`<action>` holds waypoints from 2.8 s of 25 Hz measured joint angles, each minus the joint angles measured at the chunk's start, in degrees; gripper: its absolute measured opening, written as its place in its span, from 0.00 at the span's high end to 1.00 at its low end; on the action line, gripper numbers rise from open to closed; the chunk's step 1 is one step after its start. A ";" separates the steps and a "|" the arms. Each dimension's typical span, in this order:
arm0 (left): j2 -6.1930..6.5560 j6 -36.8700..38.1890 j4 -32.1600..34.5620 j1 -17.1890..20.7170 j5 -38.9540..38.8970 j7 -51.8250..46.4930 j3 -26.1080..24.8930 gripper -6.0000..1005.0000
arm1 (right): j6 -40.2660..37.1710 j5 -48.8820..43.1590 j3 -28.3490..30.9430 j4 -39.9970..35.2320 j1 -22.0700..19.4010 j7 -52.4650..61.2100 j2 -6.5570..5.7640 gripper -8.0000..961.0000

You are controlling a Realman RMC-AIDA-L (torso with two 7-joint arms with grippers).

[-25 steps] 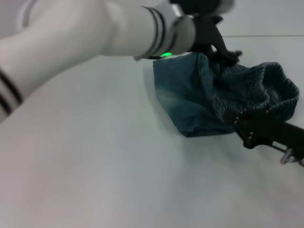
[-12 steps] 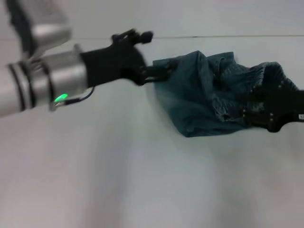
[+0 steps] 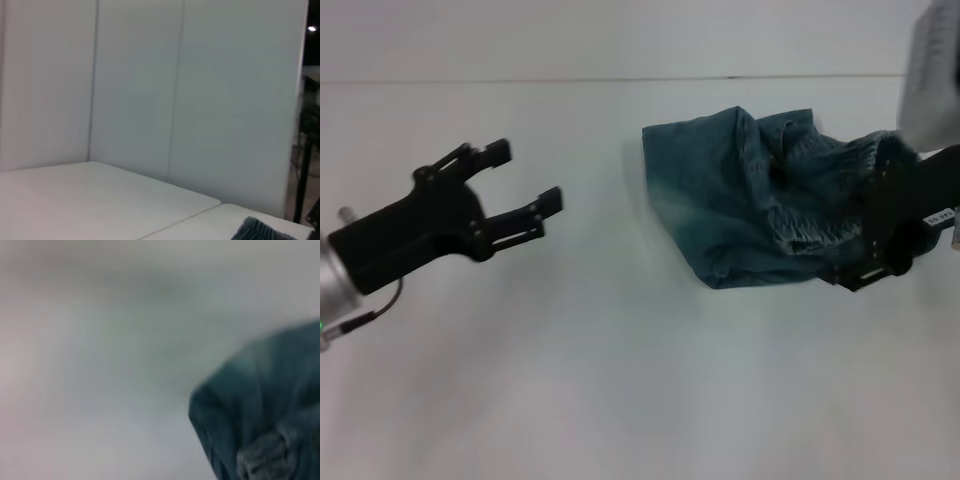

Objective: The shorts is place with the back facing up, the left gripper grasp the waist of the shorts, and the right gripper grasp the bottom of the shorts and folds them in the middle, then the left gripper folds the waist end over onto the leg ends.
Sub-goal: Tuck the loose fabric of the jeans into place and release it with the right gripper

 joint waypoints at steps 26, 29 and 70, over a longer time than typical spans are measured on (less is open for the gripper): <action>0.31 3.13 -7.96 2.58 0.28 6.76 -10.65 0.07 | 20.41 -19.97 -32.43 10.92 4.11 23.84 0.80 0.21; 0.31 3.09 -7.99 2.60 0.25 6.77 -10.74 0.07 | 22.05 -20.03 -33.50 11.53 4.01 25.45 0.79 0.21; 1.47 4.60 -9.49 0.56 8.61 9.35 -13.15 0.07 | 23.47 -15.97 -11.52 8.59 4.41 18.22 -0.17 0.88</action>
